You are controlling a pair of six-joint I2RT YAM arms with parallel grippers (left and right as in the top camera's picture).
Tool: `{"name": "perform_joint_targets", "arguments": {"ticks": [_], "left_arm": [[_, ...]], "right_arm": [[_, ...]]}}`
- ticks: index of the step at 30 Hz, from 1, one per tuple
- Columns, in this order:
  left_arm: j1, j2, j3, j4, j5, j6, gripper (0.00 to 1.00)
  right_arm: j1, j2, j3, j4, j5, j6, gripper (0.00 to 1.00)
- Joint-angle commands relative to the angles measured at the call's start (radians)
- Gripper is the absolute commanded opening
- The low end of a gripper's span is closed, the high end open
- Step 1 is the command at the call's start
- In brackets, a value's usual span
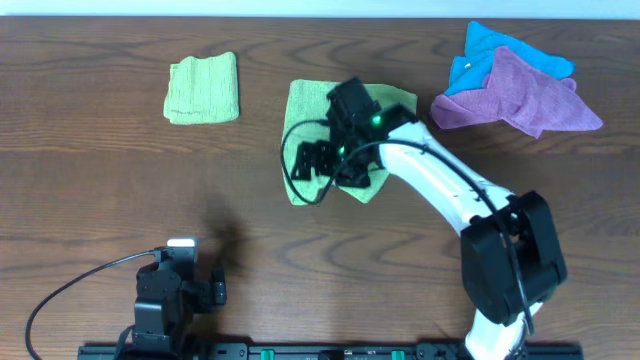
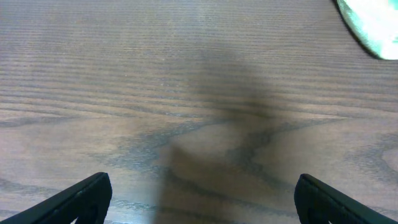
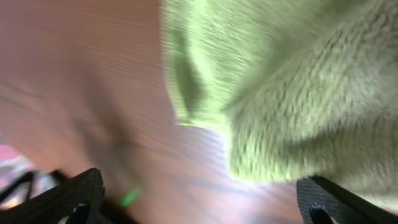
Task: Fold the cloth
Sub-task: 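Drag the green cloth left to table center and release it flat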
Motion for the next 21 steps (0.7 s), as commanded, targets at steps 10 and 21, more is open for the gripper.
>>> {"name": "perform_joint_targets", "arguments": {"ticks": [10, 21], "left_arm": [[-0.004, -0.005, -0.011, -0.066, -0.003, 0.014, 0.95], [-0.004, -0.005, -0.011, -0.066, -0.003, 0.014, 0.95]], "right_arm": [[0.009, -0.012, -0.1, -0.018, 0.101, -0.085, 0.99], [0.055, -0.187, -0.099, 0.028, -0.129, -0.32, 0.99]]}}
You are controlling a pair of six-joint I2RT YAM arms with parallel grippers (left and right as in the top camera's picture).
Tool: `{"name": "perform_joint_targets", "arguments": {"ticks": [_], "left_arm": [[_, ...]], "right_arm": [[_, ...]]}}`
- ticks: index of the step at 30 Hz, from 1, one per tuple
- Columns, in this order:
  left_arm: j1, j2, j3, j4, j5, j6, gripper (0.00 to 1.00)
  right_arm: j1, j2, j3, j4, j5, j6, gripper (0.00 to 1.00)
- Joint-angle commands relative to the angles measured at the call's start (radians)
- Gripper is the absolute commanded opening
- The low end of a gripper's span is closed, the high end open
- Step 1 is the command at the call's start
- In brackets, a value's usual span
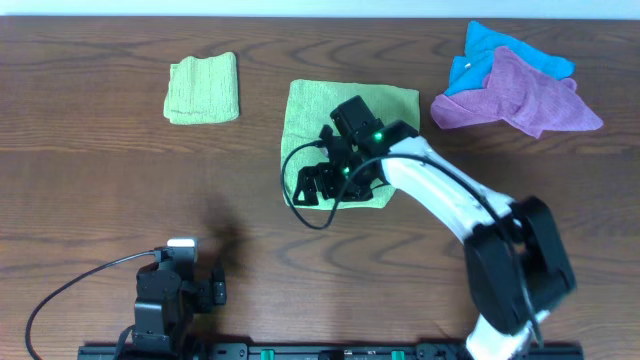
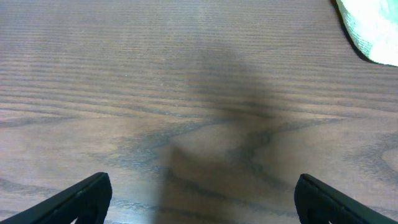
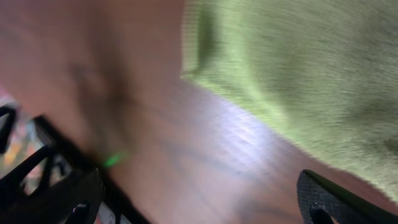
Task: Fold the cloth
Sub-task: 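Drag the green cloth left to table center and release it flat, then move both grippers to the green cloth's left and right edges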
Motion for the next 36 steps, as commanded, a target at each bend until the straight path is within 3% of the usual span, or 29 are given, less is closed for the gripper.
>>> {"name": "perform_joint_targets", "arguments": {"ticks": [1, 7, 18, 23, 29, 31, 34, 36], "left_arm": [[-0.004, -0.005, -0.011, -0.066, -0.003, 0.014, 0.95], [-0.004, -0.005, -0.011, -0.066, -0.003, 0.014, 0.95], [-0.004, -0.005, -0.011, -0.066, -0.003, 0.014, 0.95], [-0.004, -0.005, -0.011, -0.066, -0.003, 0.014, 0.95], [-0.004, -0.005, -0.011, -0.038, -0.003, 0.014, 0.95], [-0.004, -0.005, -0.01, 0.034, 0.06, -0.1, 0.95], [-0.004, -0.005, -0.01, 0.138, 0.346, -0.478, 0.95], [-0.004, -0.005, -0.01, 0.123, 0.367, -0.618, 0.95]], "right_arm": [[0.047, -0.143, 0.0, -0.025, 0.042, -0.106, 0.99], [0.129, -0.27, 0.0, -0.178, 0.304, -0.147, 0.99], [0.107, -0.322, -0.003, -0.211, 0.309, -0.204, 0.99], [0.041, -0.41, -0.003, -0.218, 0.311, -0.217, 0.99], [-0.132, -0.646, -0.003, -0.223, 0.315, -0.235, 0.99], [-0.202, -0.708, -0.003, -0.229, 0.315, -0.28, 0.99], [-0.302, -0.754, -0.004, -0.291, 0.322, -0.291, 0.99], [-0.343, -0.752, -0.004, -0.341, 0.321, -0.289, 0.99]]}}
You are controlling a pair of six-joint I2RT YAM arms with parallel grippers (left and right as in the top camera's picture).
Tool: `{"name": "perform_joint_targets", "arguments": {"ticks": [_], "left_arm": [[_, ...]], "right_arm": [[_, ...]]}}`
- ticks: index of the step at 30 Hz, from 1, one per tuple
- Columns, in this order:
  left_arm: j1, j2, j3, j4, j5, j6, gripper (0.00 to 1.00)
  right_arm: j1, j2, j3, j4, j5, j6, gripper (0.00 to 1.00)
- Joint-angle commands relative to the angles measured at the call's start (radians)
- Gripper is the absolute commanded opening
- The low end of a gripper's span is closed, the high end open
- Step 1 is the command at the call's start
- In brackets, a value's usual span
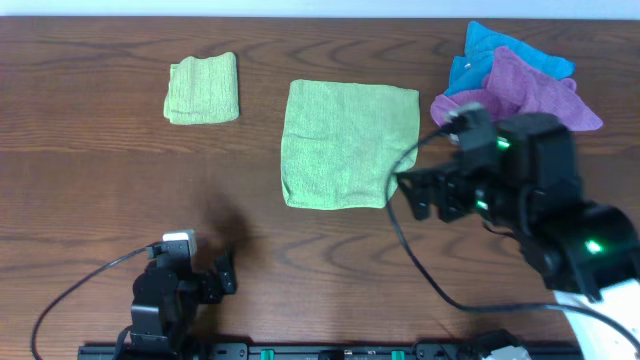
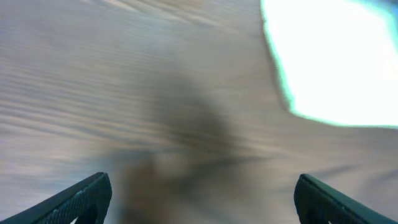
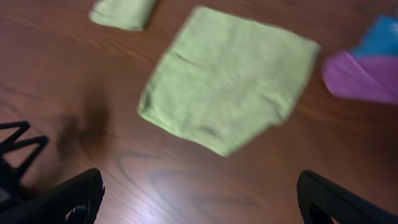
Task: Fold the cloth
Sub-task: 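Move both grippers to the green cloth's left and right edges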
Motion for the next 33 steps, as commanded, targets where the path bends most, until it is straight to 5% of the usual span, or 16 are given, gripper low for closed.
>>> {"name": "perform_joint_targets", "arguments": {"ticks": [1, 5, 9, 12, 19, 27, 33], "left_arm": [[-0.004, -0.005, -0.005, -0.019, 0.13, -0.346, 0.95], [-0.004, -0.005, -0.005, -0.006, 0.029, -0.522, 0.95], [-0.004, 0.011, -0.005, 0.114, 0.216, -0.44, 0.86], [-0.005, 0.095, -0.005, 0.136, 0.252, -0.436, 0.93], [-0.039, 0.531, 0.13, 0.236, 0.347, -0.391, 0.92], [-0.251, 1.046, 0.597, -0.051, 0.156, -0.241, 0.94], [-0.299, 1.377, 0.752, -0.139, 0.049, -0.218, 0.93]], "right_arm": [[-0.061, 0.024, -0.004, -0.055, 0.003, -0.024, 0.99], [-0.074, 0.039, -0.014, -0.096, -0.012, -0.013, 0.99], [-0.074, 0.056, -0.014, -0.09, -0.012, -0.014, 0.99], [-0.074, 0.076, -0.014, -0.089, -0.008, -0.015, 0.99], [-0.074, 0.134, -0.014, -0.089, -0.008, -0.022, 0.99], [-0.074, 0.154, -0.015, -0.082, -0.007, -0.022, 0.99], [-0.074, 0.157, -0.031, -0.046, 0.033, -0.021, 0.99]]}}
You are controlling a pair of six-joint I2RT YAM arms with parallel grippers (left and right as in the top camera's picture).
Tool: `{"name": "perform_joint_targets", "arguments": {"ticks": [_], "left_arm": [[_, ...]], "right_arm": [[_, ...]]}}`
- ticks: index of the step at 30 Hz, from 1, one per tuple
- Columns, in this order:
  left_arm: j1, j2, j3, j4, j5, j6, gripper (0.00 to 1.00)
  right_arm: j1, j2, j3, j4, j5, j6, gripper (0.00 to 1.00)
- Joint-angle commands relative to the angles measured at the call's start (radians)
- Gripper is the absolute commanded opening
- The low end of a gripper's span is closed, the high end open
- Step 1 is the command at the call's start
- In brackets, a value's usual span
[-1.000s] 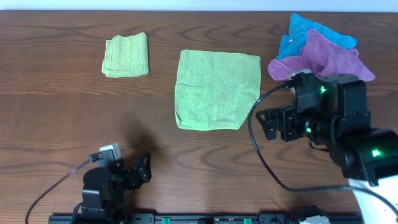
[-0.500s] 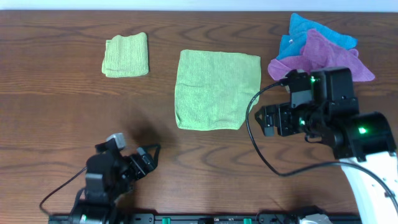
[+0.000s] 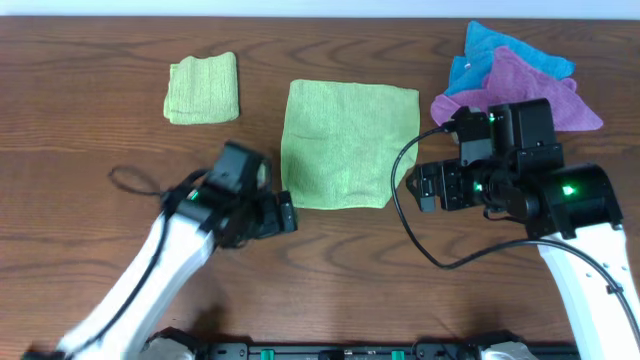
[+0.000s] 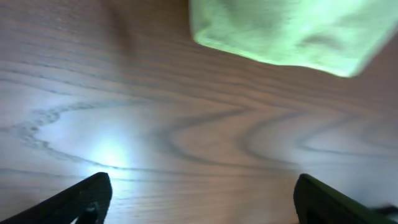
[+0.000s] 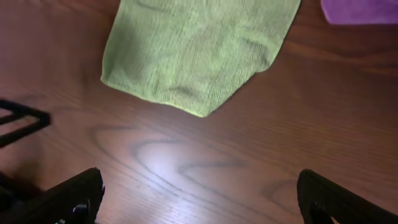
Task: Fold the cloth
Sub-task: 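Move both grippers to the green cloth's left and right edges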
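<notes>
A light green cloth (image 3: 345,145) lies spread flat in the middle of the wooden table. It fills the top of the left wrist view (image 4: 286,31) and the upper part of the right wrist view (image 5: 199,50). My left gripper (image 3: 278,215) hovers just off the cloth's near left corner, open (image 4: 199,202), with bare wood between its fingers. My right gripper (image 3: 425,187) hangs to the right of the cloth's near right corner, also open and empty (image 5: 199,202).
A folded green cloth (image 3: 203,88) lies at the back left. A purple cloth (image 3: 525,95) over a blue one (image 3: 500,45) is heaped at the back right, the purple cloth's edge (image 5: 360,9) showing in the right wrist view. Dark wood table (image 3: 90,200).
My left arm has left its rest spot at the front left and now reaches out to the cloth's near left corner. The right gripper has shifted slightly and sits closer to the table.
My right gripper was down on the green cloth, whose near part was rumpled. Then it was at the cloth's near edge and the cloth lay flatter. Then it was off to the right, the cloth flat. Now both open grippers flank the near edge.
</notes>
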Motion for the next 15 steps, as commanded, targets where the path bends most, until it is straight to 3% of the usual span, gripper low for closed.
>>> {"name": "perform_joint_targets", "arguments": {"ticks": [1, 6, 10, 15], "left_arm": [[-0.005, 0.147, 0.048, 0.006, -0.084, 0.04, 0.93], [-0.005, 0.291, 0.074, 0.115, -0.121, 0.034, 0.98], [-0.005, 0.315, 0.074, 0.186, -0.15, 0.019, 0.95], [-0.005, 0.319, 0.075, 0.269, -0.235, 0.013, 0.91]], "right_arm": [[-0.008, 0.001, -0.031, 0.034, 0.04, -0.014, 0.99], [-0.024, 0.001, -0.148, 0.171, 0.003, -0.015, 0.99], [-0.045, 0.001, -0.216, 0.275, -0.122, -0.015, 0.99], [-0.047, 0.001, -0.278, 0.34, -0.129, -0.024, 0.99]]}}
